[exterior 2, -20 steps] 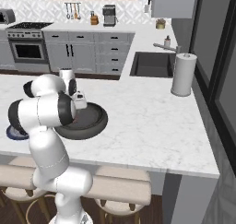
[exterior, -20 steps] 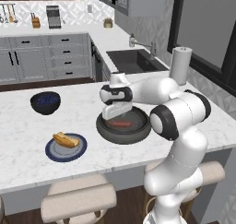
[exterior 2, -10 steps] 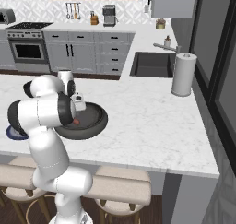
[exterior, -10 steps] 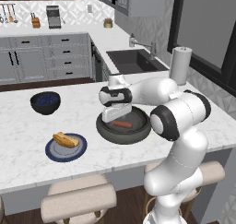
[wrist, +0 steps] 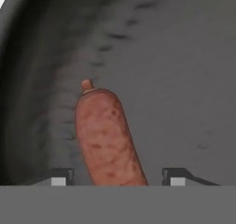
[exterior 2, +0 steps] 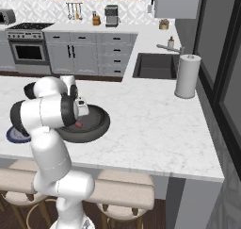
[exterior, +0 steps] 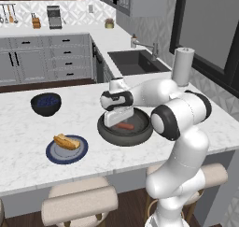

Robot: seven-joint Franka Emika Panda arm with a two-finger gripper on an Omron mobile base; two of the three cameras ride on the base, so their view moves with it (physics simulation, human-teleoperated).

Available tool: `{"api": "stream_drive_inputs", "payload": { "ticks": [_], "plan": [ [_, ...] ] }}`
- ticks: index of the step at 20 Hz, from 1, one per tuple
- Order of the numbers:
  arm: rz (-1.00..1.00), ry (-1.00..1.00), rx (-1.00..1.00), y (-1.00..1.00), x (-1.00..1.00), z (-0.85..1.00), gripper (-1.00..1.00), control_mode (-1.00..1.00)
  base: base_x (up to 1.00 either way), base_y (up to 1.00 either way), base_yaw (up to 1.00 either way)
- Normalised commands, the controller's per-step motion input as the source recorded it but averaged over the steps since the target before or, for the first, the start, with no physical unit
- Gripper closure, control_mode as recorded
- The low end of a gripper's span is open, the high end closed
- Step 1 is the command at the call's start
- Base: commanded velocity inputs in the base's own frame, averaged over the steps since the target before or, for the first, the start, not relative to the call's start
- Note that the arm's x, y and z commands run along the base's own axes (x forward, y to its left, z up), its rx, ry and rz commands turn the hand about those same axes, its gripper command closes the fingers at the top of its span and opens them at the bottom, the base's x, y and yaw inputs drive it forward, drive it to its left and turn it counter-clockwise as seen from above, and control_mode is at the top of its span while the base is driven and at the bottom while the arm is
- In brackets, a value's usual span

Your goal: Place one bun and one sausage from the bowl on each plate.

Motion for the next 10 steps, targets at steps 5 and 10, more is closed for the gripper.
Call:
{"api": "stream_drive_inputs", "payload": {
  "ticks": [5, 10],
  "plan": [
    [0.0, -0.02, 0.01, 0.0, -0.14, 0.1, 1.0, -1.0, 0.0, 0.0, 0.0],
    [-0.01, 0.0, 0.04, 0.32, -0.57, 0.96, 1.0, -1.0, 0.0, 0.0, 0.0]
  ]
}}
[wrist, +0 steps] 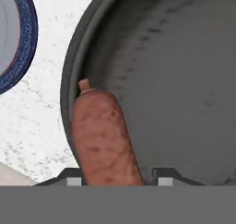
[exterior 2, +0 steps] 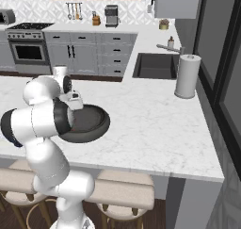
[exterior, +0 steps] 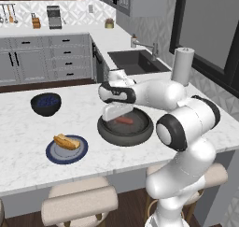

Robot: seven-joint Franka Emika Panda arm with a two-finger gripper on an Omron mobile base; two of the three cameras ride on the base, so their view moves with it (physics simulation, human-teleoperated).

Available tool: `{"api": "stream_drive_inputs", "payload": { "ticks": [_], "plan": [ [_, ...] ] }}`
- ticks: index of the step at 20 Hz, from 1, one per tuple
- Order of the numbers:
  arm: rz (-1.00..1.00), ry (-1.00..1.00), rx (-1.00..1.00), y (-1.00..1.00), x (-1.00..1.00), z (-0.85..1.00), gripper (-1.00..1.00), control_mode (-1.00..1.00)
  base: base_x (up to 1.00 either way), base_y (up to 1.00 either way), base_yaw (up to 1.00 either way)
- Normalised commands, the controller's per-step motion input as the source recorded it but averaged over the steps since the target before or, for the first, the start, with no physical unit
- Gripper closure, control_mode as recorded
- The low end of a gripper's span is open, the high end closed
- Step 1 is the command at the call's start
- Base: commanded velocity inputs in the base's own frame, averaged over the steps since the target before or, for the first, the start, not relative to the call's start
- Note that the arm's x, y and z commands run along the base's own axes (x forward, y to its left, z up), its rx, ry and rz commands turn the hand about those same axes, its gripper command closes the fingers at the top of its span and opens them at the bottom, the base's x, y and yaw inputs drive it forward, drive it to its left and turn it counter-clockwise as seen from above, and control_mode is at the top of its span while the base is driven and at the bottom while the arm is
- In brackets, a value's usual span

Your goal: Place one bun and one sausage from the bowl on each plate.

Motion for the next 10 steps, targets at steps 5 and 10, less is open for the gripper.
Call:
{"api": "stream_drive_inputs", "payload": {
  "ticks": [5, 10],
  "plan": [
    [0.03, -0.03, 0.0, 1.0, -0.99, 0.63, 1.0, -1.0, 0.0, 0.0, 0.0],
    [0.11, -0.01, -0.05, 1.0, -0.67, 0.05, 1.0, -1.0, 0.0, 0.0, 0.0]
  ]
}}
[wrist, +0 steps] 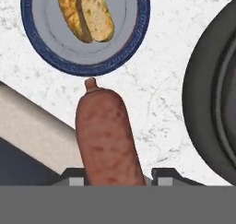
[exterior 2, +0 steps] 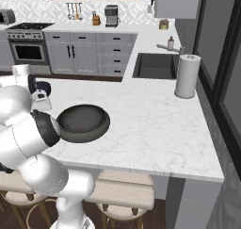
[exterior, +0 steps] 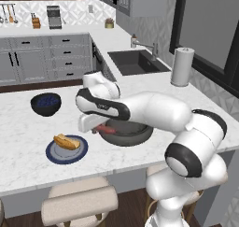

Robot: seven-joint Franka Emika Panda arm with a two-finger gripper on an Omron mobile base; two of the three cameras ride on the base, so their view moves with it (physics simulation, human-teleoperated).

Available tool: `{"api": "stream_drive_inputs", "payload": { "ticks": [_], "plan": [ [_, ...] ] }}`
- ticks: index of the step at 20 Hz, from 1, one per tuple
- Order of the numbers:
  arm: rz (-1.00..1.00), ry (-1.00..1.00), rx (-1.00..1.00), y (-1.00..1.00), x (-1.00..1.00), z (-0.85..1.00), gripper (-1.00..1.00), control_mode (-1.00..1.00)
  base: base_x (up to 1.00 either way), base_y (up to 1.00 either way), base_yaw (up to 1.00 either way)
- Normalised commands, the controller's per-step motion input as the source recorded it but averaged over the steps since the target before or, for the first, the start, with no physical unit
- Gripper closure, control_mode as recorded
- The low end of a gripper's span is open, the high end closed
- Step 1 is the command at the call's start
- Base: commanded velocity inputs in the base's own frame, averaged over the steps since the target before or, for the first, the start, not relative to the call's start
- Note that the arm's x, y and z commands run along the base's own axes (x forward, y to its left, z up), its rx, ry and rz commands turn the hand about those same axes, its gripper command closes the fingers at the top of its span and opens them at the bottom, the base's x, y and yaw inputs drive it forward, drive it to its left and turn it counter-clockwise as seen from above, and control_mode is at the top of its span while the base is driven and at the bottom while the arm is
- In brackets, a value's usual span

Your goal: Place one bun and one sausage from the bowl on each plate.

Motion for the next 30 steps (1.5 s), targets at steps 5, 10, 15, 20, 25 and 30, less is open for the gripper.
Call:
{"api": "stream_drive_inputs", "payload": {
  "ticks": [5, 10, 15, 20, 25, 30],
  "plan": [
    [0.08, -0.13, -0.05, 1.0, -0.08, 0.0, 1.0, -1.0, 0.0, 0.0, 0.0],
    [0.1, -0.1, 0.0, 1.0, 0.01, -0.13, 1.0, -1.0, 0.0, 0.0, 0.0],
    [0.06, 0.0, -0.1, 0.46, 0.31, -0.35, 1.0, -1.0, 0.0, 0.0, 0.0],
    [0.0, 0.0, -0.1, 0.04, 0.48, -0.32, 1.0, -1.0, 0.0, 0.0, 0.0],
    [0.0, 0.04, -0.07, 0.28, 0.2, -0.26, -1.0, -1.0, 0.0, 0.0, 0.0],
    [0.0, 0.0, 0.0, 0.0, 0.22, -0.02, -1.0, -1.0, 0.0, 0.0, 0.0]
  ]
}}
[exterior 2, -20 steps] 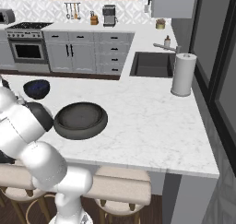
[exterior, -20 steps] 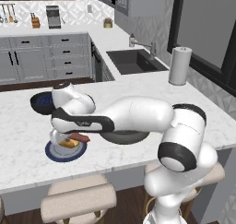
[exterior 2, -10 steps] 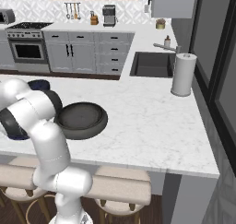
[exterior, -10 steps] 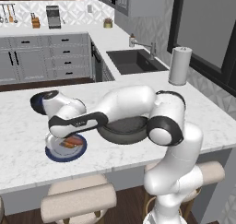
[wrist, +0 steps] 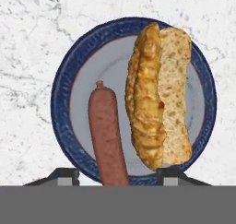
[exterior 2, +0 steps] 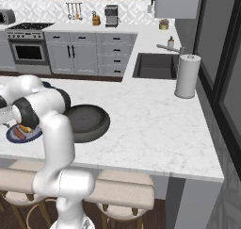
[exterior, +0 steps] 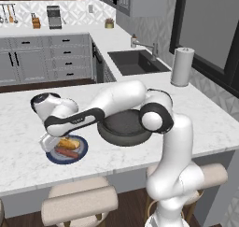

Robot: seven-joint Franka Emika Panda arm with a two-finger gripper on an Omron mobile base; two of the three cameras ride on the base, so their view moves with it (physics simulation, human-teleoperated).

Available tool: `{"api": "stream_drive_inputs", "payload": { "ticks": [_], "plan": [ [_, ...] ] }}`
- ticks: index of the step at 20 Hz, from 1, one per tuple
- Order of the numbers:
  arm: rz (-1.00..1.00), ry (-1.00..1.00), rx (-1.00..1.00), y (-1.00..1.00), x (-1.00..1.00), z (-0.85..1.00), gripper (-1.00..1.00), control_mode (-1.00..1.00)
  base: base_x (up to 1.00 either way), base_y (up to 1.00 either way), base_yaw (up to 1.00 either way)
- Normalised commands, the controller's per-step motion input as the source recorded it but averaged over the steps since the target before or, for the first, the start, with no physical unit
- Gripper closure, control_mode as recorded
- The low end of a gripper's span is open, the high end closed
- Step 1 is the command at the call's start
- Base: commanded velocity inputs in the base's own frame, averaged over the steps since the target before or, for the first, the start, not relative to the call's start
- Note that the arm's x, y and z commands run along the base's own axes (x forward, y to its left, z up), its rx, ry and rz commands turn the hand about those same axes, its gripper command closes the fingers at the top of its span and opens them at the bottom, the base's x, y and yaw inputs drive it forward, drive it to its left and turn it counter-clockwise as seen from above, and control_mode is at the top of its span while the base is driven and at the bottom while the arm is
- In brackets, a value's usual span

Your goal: Place one bun and one sausage from the bowl on each plate.

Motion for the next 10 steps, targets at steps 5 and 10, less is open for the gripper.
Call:
{"api": "stream_drive_inputs", "payload": {
  "ticks": [5, 10],
  "plan": [
    [-0.02, -0.06, 0.0, -0.01, 0.02, 0.16, -1.0, -1.0, 0.0, 0.0, 0.0],
    [0.0, -0.41, 0.04, -0.68, -0.94, 0.85, -1.0, -1.0, 0.0, 0.0, 0.0]
  ]
}}
